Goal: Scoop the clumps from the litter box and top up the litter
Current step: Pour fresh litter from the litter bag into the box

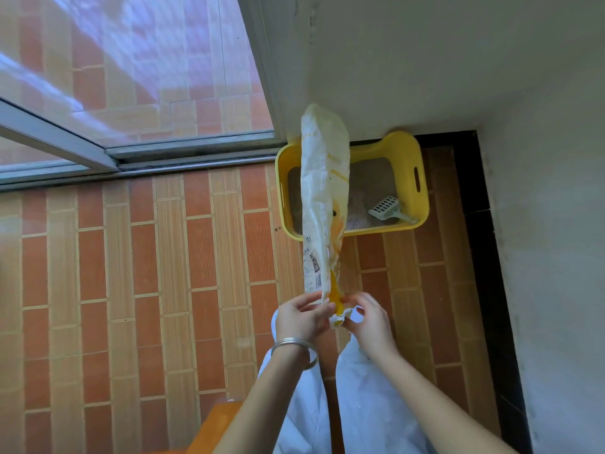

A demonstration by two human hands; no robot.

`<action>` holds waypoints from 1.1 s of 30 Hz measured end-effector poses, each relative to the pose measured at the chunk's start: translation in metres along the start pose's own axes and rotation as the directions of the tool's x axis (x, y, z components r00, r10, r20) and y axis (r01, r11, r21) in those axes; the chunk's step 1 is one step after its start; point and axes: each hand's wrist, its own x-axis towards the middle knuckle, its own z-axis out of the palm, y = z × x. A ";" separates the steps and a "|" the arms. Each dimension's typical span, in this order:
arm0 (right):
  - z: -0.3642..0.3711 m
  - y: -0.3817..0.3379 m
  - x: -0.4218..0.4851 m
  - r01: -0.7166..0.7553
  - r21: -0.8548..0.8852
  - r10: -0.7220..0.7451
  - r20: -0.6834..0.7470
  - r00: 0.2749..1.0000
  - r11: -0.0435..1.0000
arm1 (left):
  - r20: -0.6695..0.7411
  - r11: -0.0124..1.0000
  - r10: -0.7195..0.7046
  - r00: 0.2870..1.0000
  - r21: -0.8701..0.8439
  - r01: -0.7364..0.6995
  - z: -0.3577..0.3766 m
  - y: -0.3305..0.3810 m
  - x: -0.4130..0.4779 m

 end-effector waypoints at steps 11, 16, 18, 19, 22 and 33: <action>0.002 -0.012 0.015 0.077 -0.004 -0.077 0.003 0.997 0.997 | -0.006 0.986 0.149 0.989 0.081 -0.148 -0.004 0.014 0.003; 0.000 -0.007 0.014 0.008 0.099 -0.007 -0.015 1.000 0.995 | 0.104 0.762 0.496 0.862 0.423 -0.490 -0.008 0.016 0.008; -0.005 -0.007 0.013 -0.032 0.148 0.034 -0.010 0.999 0.988 | 0.244 0.682 0.558 0.793 0.410 -0.605 -0.013 0.017 0.009; -0.008 -0.007 0.013 -0.042 0.149 0.042 0.006 0.999 0.988 | 0.308 0.640 0.573 0.759 0.410 -0.650 -0.016 0.017 0.010; -0.015 -0.004 0.013 -0.071 0.110 0.066 0.048 0.997 0.991 | 0.395 0.506 0.629 0.670 0.446 -0.738 -0.018 0.014 0.016; -0.028 -0.023 0.023 -0.068 0.138 0.067 0.007 0.998 0.988 | 0.302 0.475 0.740 0.601 0.400 -0.784 0.010 0.043 0.034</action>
